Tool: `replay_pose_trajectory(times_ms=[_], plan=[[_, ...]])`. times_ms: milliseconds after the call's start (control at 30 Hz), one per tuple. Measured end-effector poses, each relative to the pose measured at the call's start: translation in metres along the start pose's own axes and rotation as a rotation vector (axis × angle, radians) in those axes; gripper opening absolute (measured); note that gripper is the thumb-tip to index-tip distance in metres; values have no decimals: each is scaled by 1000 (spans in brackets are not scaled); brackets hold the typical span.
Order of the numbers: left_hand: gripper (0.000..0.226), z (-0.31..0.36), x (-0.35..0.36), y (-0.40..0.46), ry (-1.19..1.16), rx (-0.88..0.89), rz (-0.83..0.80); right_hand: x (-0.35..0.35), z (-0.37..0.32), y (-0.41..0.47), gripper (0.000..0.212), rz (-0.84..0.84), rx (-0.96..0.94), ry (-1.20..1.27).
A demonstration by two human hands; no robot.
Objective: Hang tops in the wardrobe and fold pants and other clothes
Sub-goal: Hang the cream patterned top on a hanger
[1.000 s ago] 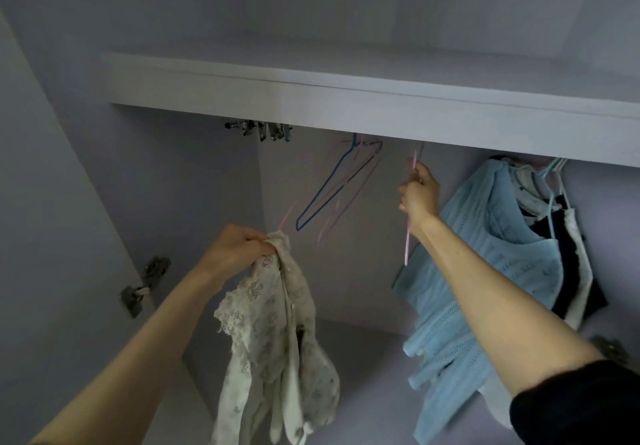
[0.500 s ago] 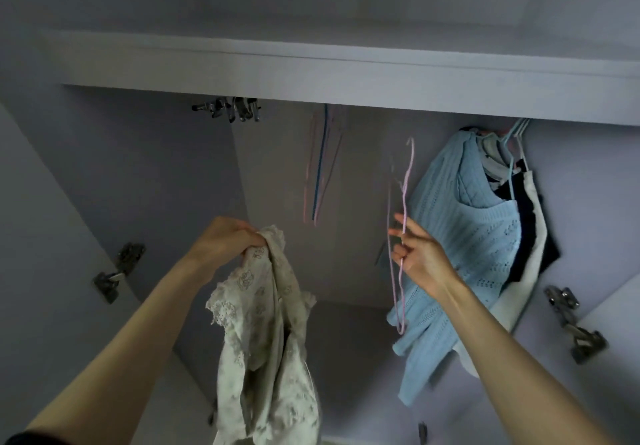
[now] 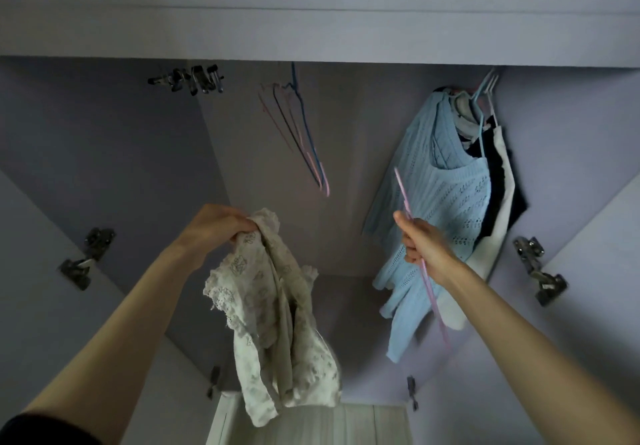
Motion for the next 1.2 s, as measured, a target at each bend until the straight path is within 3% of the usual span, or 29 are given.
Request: replay_pose_trajectory(times_ms=[100, 300, 433, 600, 733, 900, 1000, 1200], plan=[[8, -6, 4, -2, 28, 14, -23, -5, 5, -3, 47, 65, -191, -347], [16, -11, -8, 2, -12, 24, 61, -11, 31, -6, 56, 113, -165, -778], [13, -17, -10, 5, 12, 4, 49, -6, 40, -10, 49, 42, -87, -760], [21, -26, -8, 5, 12, 17, 70, -1, 56, -22, 34, -12, 217, -256], [20, -28, -6, 6, -4, 13, 84, 1, 51, -29, 30, -97, 184, -111], [18, -32, -7, 5, -10, -6, 73, -1, 61, -32, 27, -48, 146, -170], [16, -34, -9, 5, -13, -24, 79, -4, 72, -34, 27, -136, 217, -264], [18, -39, -24, 11, 57, -3, 116, -1, 74, -39, 30, -194, 58, -487]])
Point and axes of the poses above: each hand's wrist, its own y-axis towards the middle knuckle, its own x-axis out of the palm, z = x × y, the point moved 6 cm from there along y, towards the middle knuckle, and after that the axes turned 14 degrees about z, right-handed, at the moved point
